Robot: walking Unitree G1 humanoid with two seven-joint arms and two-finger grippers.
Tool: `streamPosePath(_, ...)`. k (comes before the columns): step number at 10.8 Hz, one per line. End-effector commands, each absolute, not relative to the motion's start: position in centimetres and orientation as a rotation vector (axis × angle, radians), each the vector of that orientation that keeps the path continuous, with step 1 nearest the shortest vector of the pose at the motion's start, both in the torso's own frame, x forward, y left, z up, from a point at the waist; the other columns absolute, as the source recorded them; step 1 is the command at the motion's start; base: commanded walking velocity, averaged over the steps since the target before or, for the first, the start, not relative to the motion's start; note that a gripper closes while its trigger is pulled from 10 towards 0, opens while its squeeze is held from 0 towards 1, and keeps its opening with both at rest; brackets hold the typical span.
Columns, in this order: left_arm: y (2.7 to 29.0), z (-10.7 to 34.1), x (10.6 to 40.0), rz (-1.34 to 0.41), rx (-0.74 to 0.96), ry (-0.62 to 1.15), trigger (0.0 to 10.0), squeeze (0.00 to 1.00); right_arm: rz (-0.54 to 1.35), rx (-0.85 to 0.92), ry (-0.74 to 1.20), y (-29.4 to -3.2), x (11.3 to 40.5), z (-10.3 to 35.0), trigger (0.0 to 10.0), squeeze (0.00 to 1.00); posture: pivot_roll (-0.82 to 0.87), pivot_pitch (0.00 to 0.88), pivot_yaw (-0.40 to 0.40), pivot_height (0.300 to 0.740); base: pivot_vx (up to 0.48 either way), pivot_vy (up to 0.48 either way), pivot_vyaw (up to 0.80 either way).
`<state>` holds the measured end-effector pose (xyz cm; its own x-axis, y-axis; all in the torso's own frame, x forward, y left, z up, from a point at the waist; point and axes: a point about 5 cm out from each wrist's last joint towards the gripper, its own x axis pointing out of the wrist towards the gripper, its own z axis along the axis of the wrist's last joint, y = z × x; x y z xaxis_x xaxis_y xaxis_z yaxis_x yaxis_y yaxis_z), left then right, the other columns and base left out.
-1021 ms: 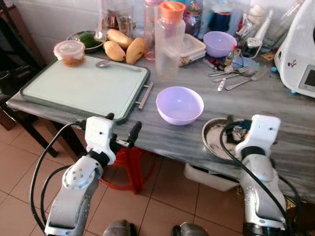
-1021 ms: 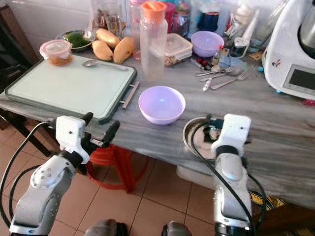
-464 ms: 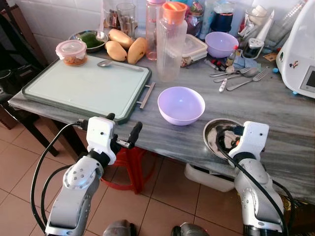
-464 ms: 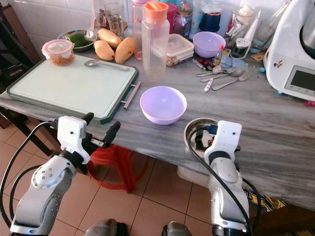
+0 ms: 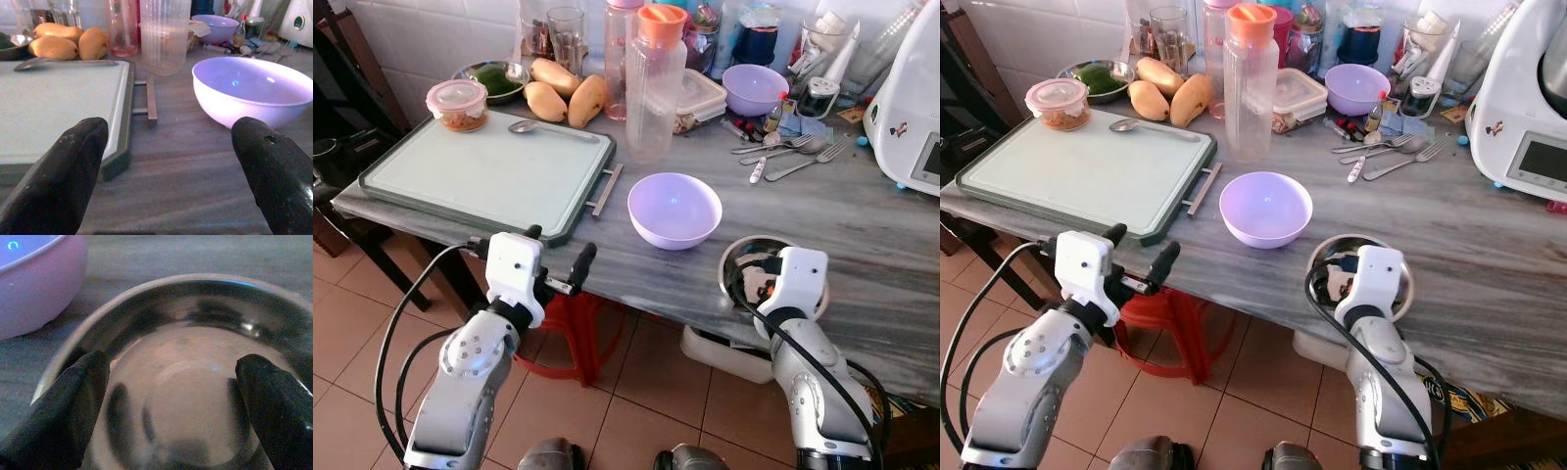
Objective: Setting the table
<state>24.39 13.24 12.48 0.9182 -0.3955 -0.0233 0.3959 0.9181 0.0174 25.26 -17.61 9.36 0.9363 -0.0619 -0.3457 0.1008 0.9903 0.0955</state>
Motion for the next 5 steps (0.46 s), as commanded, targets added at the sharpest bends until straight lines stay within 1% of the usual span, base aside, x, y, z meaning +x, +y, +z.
streamPosePath(1, 13.11, 12.54, 24.26, -0.406, 0.026, 0.018, 10.0, 0.00, -0.066, 0.117, 0.380, -17.41, 25.34, 9.03, 10.0, 0.40, 0.05, 0.000, -0.022, 0.740, 0.000, 0.000, 0.00)
streamPosePath(3, 13.21, 12.57, 24.29, -0.403, 0.028, 0.019, 10.0, 0.00, -0.053, 0.129, 0.396, -17.32, 25.59, 8.92, 10.0, 0.29, 0.05, 0.000, -0.021, 0.740, 0.000, 0.000, 0.00)
streamPosePath(5, 13.19, 12.54, 24.27, -0.403, 0.030, 0.022, 10.0, 0.00, -0.049, 0.127, 0.394, -17.46, 26.06, 9.04, 10.0, 0.26, 0.05, 0.000, -0.019, 0.740, 0.000, 0.000, 0.00)
